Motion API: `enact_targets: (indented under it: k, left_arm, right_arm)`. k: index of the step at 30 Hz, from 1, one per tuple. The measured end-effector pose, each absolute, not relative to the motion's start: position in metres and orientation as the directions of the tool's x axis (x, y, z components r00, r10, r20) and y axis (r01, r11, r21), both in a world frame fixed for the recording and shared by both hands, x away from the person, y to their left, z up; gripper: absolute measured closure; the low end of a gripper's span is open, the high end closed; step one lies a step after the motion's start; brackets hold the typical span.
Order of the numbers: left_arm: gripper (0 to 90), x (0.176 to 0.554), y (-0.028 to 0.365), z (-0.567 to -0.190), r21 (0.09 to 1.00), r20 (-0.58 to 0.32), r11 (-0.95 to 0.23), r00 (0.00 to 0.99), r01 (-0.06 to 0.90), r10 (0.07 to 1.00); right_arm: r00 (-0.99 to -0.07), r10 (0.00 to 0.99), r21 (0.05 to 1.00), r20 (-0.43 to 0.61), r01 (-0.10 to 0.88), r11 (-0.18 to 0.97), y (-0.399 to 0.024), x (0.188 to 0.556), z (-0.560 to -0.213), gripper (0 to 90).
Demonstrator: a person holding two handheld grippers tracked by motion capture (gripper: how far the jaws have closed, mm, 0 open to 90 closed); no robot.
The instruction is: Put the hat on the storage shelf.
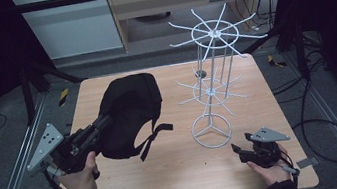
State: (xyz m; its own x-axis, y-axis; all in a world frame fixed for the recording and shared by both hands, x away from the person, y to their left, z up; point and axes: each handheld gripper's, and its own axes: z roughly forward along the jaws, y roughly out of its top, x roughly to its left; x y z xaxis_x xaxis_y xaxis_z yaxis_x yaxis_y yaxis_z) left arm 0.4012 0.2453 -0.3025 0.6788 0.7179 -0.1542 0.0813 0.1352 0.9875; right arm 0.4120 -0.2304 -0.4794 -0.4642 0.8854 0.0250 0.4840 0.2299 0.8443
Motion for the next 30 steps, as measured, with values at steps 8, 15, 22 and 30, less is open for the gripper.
enact_targets:
  k: [8, 15, 22, 30]
  left_arm:
    - [83.2, 0.403, 0.241, -0.283, 0.982, -0.152, 0.184, 0.702, 0.03, 0.696]
    - [83.2, 0.406, 0.236, -0.265, 0.972, -0.154, 0.234, 0.727, -0.009, 0.669]
    - [83.2, 0.407, 0.229, -0.25, 0.965, -0.147, 0.26, 0.746, -0.036, 0.649]
    - [83.2, 0.408, 0.217, -0.236, 0.961, -0.126, 0.27, 0.769, -0.064, 0.627]
  right_arm:
    - [-0.464, 0.886, 0.846, 0.021, 0.481, 0.232, -0.231, 0.412, -0.48, 35.2]
    - [-0.465, 0.885, 0.846, 0.023, 0.481, 0.231, -0.23, 0.412, -0.479, 35.2]
    - [-0.466, 0.885, 0.846, 0.02, 0.479, 0.233, -0.231, 0.413, -0.48, 35.2]
    - [-0.465, 0.885, 0.847, 0.02, 0.478, 0.233, -0.231, 0.413, -0.48, 35.2]
